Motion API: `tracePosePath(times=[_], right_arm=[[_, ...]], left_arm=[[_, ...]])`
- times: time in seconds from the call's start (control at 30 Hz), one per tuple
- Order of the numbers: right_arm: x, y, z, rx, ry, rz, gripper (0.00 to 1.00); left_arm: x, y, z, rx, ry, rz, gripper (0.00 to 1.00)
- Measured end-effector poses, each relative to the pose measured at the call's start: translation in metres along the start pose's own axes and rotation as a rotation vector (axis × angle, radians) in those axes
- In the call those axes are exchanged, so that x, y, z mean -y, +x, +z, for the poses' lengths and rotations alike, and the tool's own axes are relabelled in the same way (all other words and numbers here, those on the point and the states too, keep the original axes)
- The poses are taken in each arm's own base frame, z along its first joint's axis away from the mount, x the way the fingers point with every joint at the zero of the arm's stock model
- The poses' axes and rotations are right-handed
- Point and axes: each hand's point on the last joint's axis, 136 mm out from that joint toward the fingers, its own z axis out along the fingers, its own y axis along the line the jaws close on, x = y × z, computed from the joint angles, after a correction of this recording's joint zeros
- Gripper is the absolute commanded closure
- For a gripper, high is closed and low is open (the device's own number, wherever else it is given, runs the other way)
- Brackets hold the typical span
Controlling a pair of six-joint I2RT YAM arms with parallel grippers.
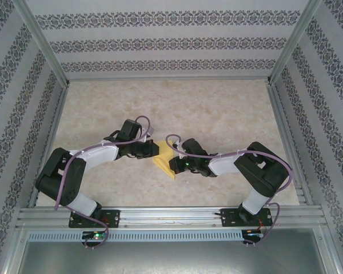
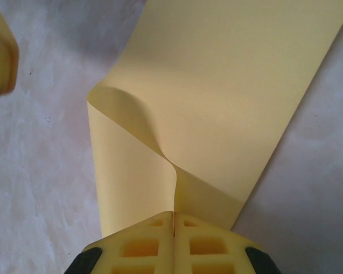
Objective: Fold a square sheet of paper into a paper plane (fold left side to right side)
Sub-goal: Third fold the triangle at the center of the table.
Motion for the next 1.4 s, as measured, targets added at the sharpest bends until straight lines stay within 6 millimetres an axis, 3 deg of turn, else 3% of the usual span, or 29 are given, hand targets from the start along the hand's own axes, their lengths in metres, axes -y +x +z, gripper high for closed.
tracePosePath(times=[0.13, 0.3, 0.7, 1.4], right_arm=[[0.000, 0.000, 0.000, -0.001, -0.001, 0.000, 1.00], [0.000, 0.000, 0.000, -0.001, -0.003, 0.000, 1.00], [-0.001, 0.000, 0.001, -0.005, -0.005, 0.001, 1.00], [-0.001, -0.001, 0.002, -0.007, -0.005, 0.001, 1.00]], left_arm=[[0.004, 0.006, 0.011, -0.021, 0.013, 0.005, 0.91], [-0.006, 0.016, 0.026, -0.063, -0.004, -0.024, 0.91], [-0.023, 0.030, 0.035, -0.080, -0.019, -0.064, 0.91], [-0.035, 0.033, 0.041, -0.073, -0.040, -0.071, 0.91]])
